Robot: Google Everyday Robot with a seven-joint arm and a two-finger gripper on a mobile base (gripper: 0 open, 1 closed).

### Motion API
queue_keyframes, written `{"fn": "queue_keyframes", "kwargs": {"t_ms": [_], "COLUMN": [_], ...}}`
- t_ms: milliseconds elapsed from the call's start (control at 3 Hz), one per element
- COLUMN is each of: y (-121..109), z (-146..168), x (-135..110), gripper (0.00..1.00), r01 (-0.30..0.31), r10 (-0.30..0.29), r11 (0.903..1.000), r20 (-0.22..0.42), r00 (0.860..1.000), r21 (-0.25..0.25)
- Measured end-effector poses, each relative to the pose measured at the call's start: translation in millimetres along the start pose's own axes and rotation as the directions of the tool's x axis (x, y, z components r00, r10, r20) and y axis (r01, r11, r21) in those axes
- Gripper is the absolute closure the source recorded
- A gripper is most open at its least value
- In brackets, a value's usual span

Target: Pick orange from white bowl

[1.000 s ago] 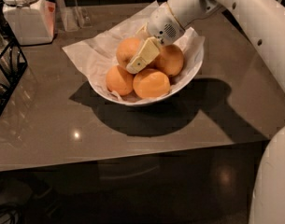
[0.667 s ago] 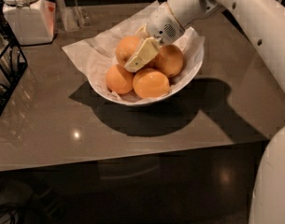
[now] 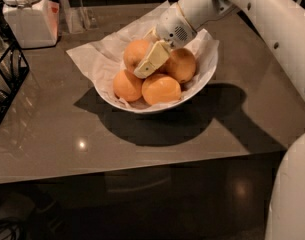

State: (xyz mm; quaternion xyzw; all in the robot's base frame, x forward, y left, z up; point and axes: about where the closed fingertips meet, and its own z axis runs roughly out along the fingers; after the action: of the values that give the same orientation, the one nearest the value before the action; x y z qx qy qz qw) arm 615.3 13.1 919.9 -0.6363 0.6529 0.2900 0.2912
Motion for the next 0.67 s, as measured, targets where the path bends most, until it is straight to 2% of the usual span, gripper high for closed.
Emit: {"fn": "queue_keyframes", "kwargs": {"t_ms": [333,667], "y": [22,66], "z": [-18,-48], "x": [-16,-38], "gripper": [1.00,1.00], "r01": [0.041,0.092], "r10": [-0.041,-0.095], "r11": [0.9990,0.9915], "r20": [0.000,0.031], "r00": [0.999,0.995], "r21": [0.016,0.092]}}
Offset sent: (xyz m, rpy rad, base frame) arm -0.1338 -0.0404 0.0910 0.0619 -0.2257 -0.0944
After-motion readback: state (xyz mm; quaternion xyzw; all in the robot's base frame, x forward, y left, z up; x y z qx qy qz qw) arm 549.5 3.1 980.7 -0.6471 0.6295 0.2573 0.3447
